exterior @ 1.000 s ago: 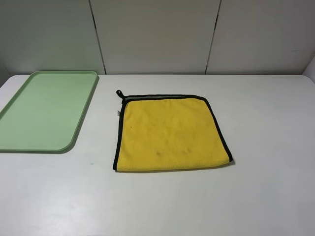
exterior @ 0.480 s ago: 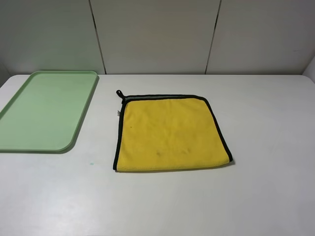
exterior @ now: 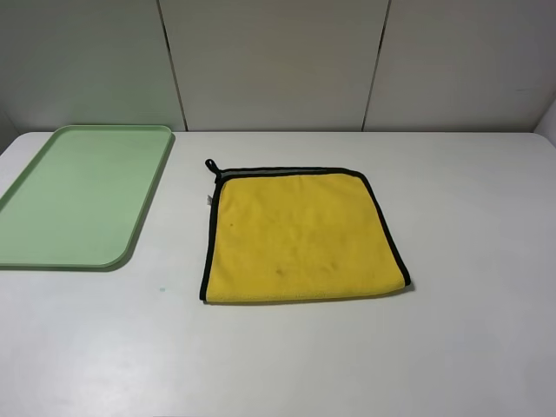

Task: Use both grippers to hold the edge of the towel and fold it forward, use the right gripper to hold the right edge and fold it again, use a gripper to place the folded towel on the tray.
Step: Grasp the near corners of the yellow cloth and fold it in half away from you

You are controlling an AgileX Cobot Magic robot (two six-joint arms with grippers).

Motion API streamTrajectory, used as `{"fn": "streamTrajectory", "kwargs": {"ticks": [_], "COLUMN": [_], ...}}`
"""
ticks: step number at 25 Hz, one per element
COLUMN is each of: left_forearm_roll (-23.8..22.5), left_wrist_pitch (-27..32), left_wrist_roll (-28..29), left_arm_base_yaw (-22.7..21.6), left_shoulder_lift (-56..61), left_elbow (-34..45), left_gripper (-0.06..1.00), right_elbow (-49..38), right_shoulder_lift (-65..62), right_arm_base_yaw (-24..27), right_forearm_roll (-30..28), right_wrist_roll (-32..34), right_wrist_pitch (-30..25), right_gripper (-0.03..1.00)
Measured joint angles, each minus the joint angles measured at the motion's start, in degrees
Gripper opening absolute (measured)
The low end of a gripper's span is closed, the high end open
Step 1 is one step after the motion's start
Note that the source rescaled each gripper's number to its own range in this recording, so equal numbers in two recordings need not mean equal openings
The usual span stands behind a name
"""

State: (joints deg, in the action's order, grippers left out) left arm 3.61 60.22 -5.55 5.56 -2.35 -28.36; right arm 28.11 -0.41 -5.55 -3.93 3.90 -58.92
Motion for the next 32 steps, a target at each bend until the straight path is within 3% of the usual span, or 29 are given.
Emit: {"fn": "streamTrajectory", "kwargs": {"ticks": [8,13,16,22,27,32], "left_forearm_roll": [0.27,0.27,0.27,-0.05,-0.17,-0.19], "left_wrist_pitch": [-4.46,-8.53,-9.98,-13.42,-14.54,-14.65], "left_wrist_roll": [-0.94,-6.18,-10.47,-16.5,-21.42,-26.39], "left_arm_base_yaw": [0.0,0.0,0.65,9.91,18.09,23.31], "left_shoulder_lift": [-15.18,-26.22,-32.91,-44.09,-52.55,-60.26], "left_elbow": [-5.82,-8.02,-9.07,-11.11,-12.47,-12.79], "left_gripper": [1.0,1.0,1.0,0.99,0.99,0.97], "right_elbow": [2.67,5.11,5.38,5.45,5.45,5.45], "right_shoulder_lift": [11.72,24.52,32.02,44.96,53.36,59.62], "right_arm_base_yaw": [0.0,0.0,0.0,-2.15,-8.02,-15.28], "right_forearm_roll": [2.03,4.8,7.89,14.61,15.22,15.29], "right_wrist_roll": [0.0,-1.46,-6.18,-18.53,-30.7,-37.44], "right_wrist_pitch": [0.92,6.17,9.93,15.01,17.68,21.09], "right_gripper": [1.0,1.0,1.0,1.0,1.0,1.0]}}
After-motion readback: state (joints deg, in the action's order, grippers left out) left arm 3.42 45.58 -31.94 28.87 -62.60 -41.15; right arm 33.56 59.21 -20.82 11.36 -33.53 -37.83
